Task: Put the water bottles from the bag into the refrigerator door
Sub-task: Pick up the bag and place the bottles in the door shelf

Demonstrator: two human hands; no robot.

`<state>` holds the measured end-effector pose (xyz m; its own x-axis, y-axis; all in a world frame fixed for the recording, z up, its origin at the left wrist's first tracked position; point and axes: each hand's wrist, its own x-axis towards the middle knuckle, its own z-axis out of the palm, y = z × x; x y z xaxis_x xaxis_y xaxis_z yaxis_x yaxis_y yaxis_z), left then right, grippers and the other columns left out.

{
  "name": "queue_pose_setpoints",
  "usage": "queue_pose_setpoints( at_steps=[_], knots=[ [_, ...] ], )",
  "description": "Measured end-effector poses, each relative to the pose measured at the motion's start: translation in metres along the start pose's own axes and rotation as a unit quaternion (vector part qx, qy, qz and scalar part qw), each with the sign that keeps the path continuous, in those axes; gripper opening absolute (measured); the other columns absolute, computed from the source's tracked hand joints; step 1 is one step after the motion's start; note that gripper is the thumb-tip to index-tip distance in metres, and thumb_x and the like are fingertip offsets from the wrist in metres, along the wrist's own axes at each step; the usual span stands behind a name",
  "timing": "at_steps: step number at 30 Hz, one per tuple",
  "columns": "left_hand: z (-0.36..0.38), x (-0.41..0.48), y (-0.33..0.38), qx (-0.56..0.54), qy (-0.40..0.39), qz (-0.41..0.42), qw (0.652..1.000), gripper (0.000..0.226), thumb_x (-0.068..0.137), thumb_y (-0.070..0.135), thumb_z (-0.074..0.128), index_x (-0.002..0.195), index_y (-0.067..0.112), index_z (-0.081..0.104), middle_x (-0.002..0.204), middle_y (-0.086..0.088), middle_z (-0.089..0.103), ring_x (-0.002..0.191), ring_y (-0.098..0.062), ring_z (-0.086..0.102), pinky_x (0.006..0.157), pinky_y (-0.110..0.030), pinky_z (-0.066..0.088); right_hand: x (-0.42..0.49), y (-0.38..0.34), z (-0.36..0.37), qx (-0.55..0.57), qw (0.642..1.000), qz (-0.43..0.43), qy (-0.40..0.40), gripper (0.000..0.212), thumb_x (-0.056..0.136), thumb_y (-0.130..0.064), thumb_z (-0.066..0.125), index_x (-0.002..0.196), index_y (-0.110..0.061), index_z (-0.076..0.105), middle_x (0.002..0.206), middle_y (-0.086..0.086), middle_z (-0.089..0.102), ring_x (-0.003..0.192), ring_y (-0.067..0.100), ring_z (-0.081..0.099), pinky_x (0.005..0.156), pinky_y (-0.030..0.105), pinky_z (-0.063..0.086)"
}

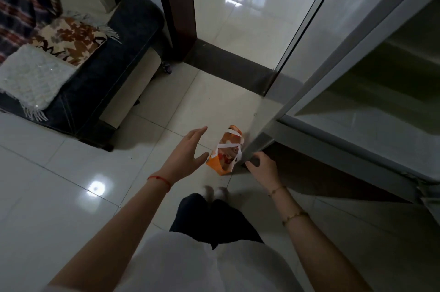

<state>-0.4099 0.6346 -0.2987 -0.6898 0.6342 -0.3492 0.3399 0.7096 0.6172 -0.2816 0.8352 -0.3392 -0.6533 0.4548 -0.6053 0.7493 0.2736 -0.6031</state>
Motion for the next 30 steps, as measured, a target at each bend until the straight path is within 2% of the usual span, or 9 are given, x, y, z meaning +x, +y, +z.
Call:
queue_pose_setpoints(
  at_steps=[3, 6, 10, 15, 20, 25, 30],
  knots=[
    [0.010, 0.032, -0.013, 0.002, -0.023, -0.011, 1.000, 0.070, 0.091, 0.030, 0.060, 0.152, 0.018, 0.027, 0.154, -0.006, 0.036, 0.140, -0.022, 0.037, 0.116, -0.036, 0.033, 0.027, 0.004, 0.010, 0.020, 0.999, 0.046, 0.008, 0.030, 0.091, -0.016, 0.062, 0.118, -0.003, 0.059, 0.121, 0.013, 0.064, 0.106, 0.022, 0.058, 0.084, 0.027, 0.042],
    [0.024, 0.063, -0.029, 0.001, -0.044, -0.023, 0.999, 0.069, 0.091, 0.028, 0.060, 0.151, 0.016, 0.028, 0.152, -0.008, 0.039, 0.139, -0.023, 0.038, 0.115, -0.034, 0.033, 0.054, 0.012, 0.024, 0.034, 0.994, 0.100, 0.007, 0.033, 0.091, -0.018, 0.062, 0.120, -0.002, 0.060, 0.124, 0.015, 0.063, 0.113, 0.026, 0.058, 0.081, 0.024, 0.039],
    [0.055, 0.104, -0.056, 0.006, -0.073, -0.041, 0.996, 0.067, 0.091, 0.030, 0.058, 0.150, 0.014, 0.031, 0.151, -0.010, 0.041, 0.138, -0.025, 0.040, 0.114, -0.037, 0.035, 0.093, 0.027, 0.046, 0.054, 0.987, 0.152, 0.013, 0.030, 0.091, -0.017, 0.061, 0.113, 0.003, 0.063, 0.120, 0.020, 0.065, 0.113, 0.033, 0.058, 0.090, 0.035, 0.046],
    [0.114, 0.148, -0.099, 0.017, -0.119, -0.049, 0.992, 0.064, 0.092, 0.028, 0.055, 0.150, 0.013, 0.031, 0.151, -0.010, 0.041, 0.138, -0.026, 0.039, 0.114, -0.038, 0.034, 0.148, 0.068, 0.080, 0.076, 0.974, 0.213, 0.000, 0.042, 0.091, -0.025, 0.062, 0.127, -0.004, 0.057, 0.132, 0.016, 0.058, 0.122, 0.034, 0.052, 0.100, 0.036, 0.042],
    [0.182, 0.195, -0.142, 0.006, -0.125, -0.066, 0.990, 0.060, 0.092, 0.027, 0.056, 0.147, 0.016, 0.035, 0.148, -0.012, 0.044, 0.134, -0.029, 0.041, 0.109, -0.041, 0.037, 0.212, 0.115, 0.119, 0.099, 0.966, 0.237, 0.015, 0.038, 0.087, -0.025, 0.064, 0.119, -0.004, 0.062, 0.122, 0.016, 0.062, 0.114, 0.034, 0.056, 0.093, 0.037, 0.046],
    [0.250, 0.240, -0.185, 0.025, -0.127, -0.062, 0.990, 0.060, 0.092, 0.021, 0.055, 0.148, 0.014, 0.033, 0.151, -0.011, 0.040, 0.138, -0.029, 0.036, 0.112, -0.043, 0.036, 0.272, 0.169, 0.166, 0.121, 0.956, 0.268, 0.020, 0.041, 0.085, -0.033, 0.065, 0.115, -0.005, 0.065, 0.116, 0.016, 0.066, 0.103, 0.031, 0.060, 0.076, 0.029, 0.041],
    [0.307, 0.280, -0.220, 0.104, -0.136, -0.024, 0.985, 0.063, 0.089, 0.019, 0.053, 0.148, 0.019, 0.030, 0.152, -0.007, 0.040, 0.139, -0.031, 0.032, 0.110, -0.047, 0.036, 0.314, 0.202, 0.198, 0.168, 0.943, 0.281, 0.059, 0.038, 0.084, -0.030, 0.067, 0.110, -0.002, 0.064, 0.103, 0.010, 0.063, 0.101, 0.030, 0.060, 0.078, 0.031, 0.044]
  ],
)
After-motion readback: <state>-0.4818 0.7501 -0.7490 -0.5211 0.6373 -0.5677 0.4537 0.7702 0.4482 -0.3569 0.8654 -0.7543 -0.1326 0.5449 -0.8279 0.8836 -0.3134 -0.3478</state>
